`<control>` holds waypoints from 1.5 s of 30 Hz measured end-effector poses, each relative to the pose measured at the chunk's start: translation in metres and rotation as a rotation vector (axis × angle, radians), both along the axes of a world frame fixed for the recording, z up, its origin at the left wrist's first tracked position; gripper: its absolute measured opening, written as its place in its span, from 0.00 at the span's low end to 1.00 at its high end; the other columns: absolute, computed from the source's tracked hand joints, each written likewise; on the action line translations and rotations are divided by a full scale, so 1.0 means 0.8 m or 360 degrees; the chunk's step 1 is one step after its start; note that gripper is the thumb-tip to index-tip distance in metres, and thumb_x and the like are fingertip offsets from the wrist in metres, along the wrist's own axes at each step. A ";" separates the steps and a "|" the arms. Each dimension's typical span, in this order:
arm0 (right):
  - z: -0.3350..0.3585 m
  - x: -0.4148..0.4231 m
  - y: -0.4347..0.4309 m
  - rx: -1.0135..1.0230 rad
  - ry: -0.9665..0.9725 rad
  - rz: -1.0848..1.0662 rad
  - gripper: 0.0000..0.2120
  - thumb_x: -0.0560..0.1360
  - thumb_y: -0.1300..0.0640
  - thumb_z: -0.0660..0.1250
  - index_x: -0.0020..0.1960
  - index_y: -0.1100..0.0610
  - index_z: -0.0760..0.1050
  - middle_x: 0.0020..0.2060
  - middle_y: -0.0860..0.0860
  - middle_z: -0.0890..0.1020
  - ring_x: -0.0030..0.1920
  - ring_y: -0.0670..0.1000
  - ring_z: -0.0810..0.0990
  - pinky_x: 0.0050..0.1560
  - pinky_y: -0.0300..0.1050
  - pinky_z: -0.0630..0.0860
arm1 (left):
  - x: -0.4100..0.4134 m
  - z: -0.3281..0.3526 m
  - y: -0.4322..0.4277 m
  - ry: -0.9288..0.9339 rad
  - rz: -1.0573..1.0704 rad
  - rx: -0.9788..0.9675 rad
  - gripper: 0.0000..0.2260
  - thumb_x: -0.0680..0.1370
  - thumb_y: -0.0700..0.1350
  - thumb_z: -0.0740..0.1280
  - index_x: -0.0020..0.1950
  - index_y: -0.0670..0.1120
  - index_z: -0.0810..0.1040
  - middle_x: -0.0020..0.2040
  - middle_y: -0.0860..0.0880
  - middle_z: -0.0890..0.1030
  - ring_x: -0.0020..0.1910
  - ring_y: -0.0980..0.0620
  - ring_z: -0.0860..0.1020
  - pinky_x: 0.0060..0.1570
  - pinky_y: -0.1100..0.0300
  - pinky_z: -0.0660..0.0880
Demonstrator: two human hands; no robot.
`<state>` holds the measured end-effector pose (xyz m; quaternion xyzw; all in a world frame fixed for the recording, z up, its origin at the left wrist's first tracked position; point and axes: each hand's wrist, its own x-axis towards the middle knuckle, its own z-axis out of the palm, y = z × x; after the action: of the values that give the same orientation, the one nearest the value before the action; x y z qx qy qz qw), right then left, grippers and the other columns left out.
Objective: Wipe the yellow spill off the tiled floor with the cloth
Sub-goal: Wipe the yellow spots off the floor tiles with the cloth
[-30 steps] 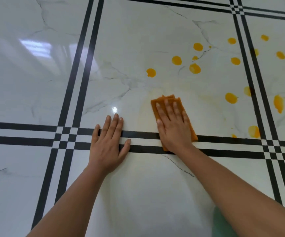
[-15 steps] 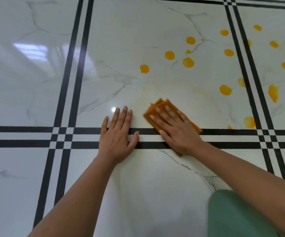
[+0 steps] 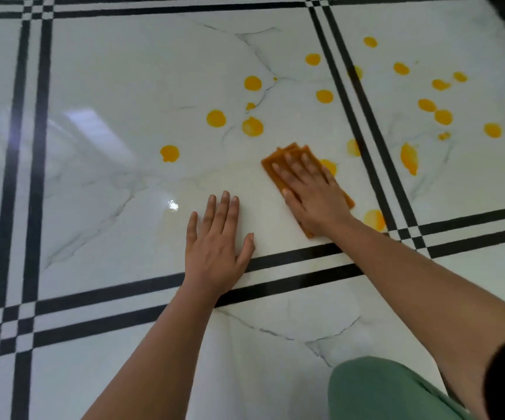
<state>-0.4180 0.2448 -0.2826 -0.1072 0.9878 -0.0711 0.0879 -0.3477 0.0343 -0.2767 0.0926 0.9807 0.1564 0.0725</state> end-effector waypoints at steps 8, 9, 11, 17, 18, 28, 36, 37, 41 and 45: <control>-0.003 0.060 0.035 -0.0048 0.0059 -0.0376 0.26 0.78 0.45 0.41 0.75 0.45 0.43 0.76 0.48 0.50 0.76 0.56 0.46 0.73 0.59 0.48 | -0.063 0.004 0.087 -0.0011 -0.0018 -0.0107 0.32 0.74 0.61 0.40 0.76 0.49 0.48 0.77 0.50 0.50 0.75 0.52 0.47 0.70 0.52 0.42; -0.002 0.057 0.047 -0.0066 0.0029 -0.0126 0.25 0.78 0.45 0.41 0.74 0.44 0.42 0.75 0.46 0.48 0.76 0.55 0.45 0.73 0.58 0.47 | -0.063 0.003 0.090 -0.0041 -0.0002 -0.0128 0.33 0.74 0.61 0.40 0.76 0.48 0.48 0.77 0.50 0.50 0.75 0.51 0.47 0.71 0.51 0.42; 0.005 0.036 0.103 -0.0076 -0.0033 -0.0068 0.24 0.78 0.43 0.39 0.73 0.41 0.40 0.75 0.44 0.44 0.76 0.53 0.44 0.73 0.58 0.47 | -0.054 0.006 0.105 -0.0131 -0.0027 -0.0152 0.33 0.73 0.62 0.39 0.76 0.49 0.46 0.77 0.51 0.48 0.75 0.52 0.44 0.71 0.51 0.41; 0.000 0.121 0.086 -0.0078 0.0067 -0.0523 0.25 0.80 0.45 0.42 0.76 0.47 0.46 0.76 0.51 0.51 0.75 0.60 0.49 0.72 0.61 0.52 | -0.048 0.012 0.128 -0.0099 -0.0144 -0.0144 0.32 0.74 0.61 0.39 0.76 0.49 0.44 0.77 0.52 0.45 0.74 0.55 0.40 0.70 0.54 0.37; -0.004 0.126 0.090 -0.0059 0.0068 -0.0242 0.25 0.80 0.45 0.41 0.76 0.46 0.46 0.76 0.50 0.51 0.75 0.58 0.49 0.72 0.61 0.52 | -0.052 0.011 0.134 -0.0095 -0.0153 -0.0130 0.32 0.74 0.61 0.39 0.76 0.50 0.44 0.77 0.52 0.45 0.74 0.55 0.40 0.70 0.53 0.37; -0.004 0.033 0.179 -0.0032 0.0104 -0.1243 0.26 0.80 0.45 0.39 0.76 0.47 0.44 0.77 0.51 0.47 0.76 0.55 0.41 0.74 0.56 0.41 | -0.111 -0.010 0.192 -0.0012 -0.0218 -0.0116 0.33 0.73 0.61 0.36 0.76 0.49 0.40 0.77 0.51 0.42 0.75 0.53 0.39 0.70 0.53 0.36; -0.004 0.011 0.199 -0.0057 0.0049 -0.0115 0.26 0.78 0.43 0.39 0.75 0.45 0.44 0.76 0.48 0.48 0.76 0.52 0.42 0.73 0.53 0.42 | -0.130 -0.010 0.192 -0.0016 -0.0204 -0.0138 0.33 0.73 0.61 0.38 0.76 0.49 0.43 0.77 0.51 0.45 0.75 0.53 0.40 0.70 0.52 0.36; -0.004 0.016 0.214 -0.0033 0.0038 -0.0140 0.26 0.78 0.42 0.39 0.75 0.44 0.43 0.76 0.47 0.47 0.76 0.51 0.41 0.73 0.53 0.42 | -0.128 -0.009 0.187 -0.0015 -0.0205 -0.0144 0.33 0.73 0.61 0.38 0.76 0.49 0.43 0.77 0.51 0.45 0.74 0.54 0.40 0.70 0.52 0.36; -0.006 -0.055 0.196 -0.0065 0.0078 -0.0756 0.27 0.78 0.43 0.40 0.76 0.45 0.46 0.77 0.51 0.47 0.76 0.55 0.42 0.74 0.56 0.43 | -0.115 -0.008 0.163 -0.0022 -0.0119 -0.0186 0.32 0.74 0.61 0.40 0.76 0.49 0.47 0.77 0.50 0.48 0.75 0.53 0.42 0.70 0.53 0.38; -0.008 -0.032 0.140 -0.0084 0.0122 -0.0210 0.26 0.79 0.44 0.42 0.76 0.47 0.48 0.76 0.54 0.51 0.76 0.57 0.47 0.74 0.57 0.48 | -0.104 -0.011 0.152 0.0000 -0.0044 -0.0198 0.32 0.75 0.61 0.42 0.76 0.48 0.50 0.77 0.49 0.51 0.75 0.52 0.45 0.70 0.53 0.39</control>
<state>-0.4440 0.3566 -0.2889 -0.0469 0.9931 -0.0985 0.0422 -0.4309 0.1563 -0.2854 0.1014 0.9871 0.0941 0.0804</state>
